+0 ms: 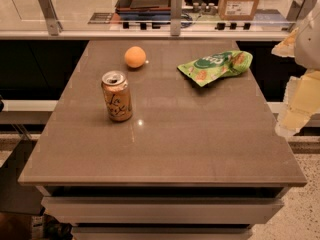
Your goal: Move green rice chip bag near orange
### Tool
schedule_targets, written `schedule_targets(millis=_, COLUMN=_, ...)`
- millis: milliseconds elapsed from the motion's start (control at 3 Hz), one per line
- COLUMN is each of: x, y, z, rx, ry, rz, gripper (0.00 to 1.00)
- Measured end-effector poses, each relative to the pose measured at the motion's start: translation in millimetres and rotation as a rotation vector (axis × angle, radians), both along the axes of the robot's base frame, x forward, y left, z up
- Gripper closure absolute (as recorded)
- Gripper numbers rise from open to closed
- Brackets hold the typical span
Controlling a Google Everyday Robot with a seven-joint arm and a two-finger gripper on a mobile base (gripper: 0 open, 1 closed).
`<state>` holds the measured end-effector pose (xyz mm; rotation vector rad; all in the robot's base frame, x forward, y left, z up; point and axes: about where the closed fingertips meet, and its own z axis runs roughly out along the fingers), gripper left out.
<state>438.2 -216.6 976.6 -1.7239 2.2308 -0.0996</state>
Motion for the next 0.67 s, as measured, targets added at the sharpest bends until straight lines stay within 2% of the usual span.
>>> schedule_targets(millis=333, x=0.0, y=0.0, z=0.0, rx=0.000, ry=0.000, rz=0.000, gripper=0.00)
schedule_targets(millis=667, x=8.3, y=-2.7, z=5.3, rx=0.023, ry=-0.033, rz=-0.030, gripper=0.00)
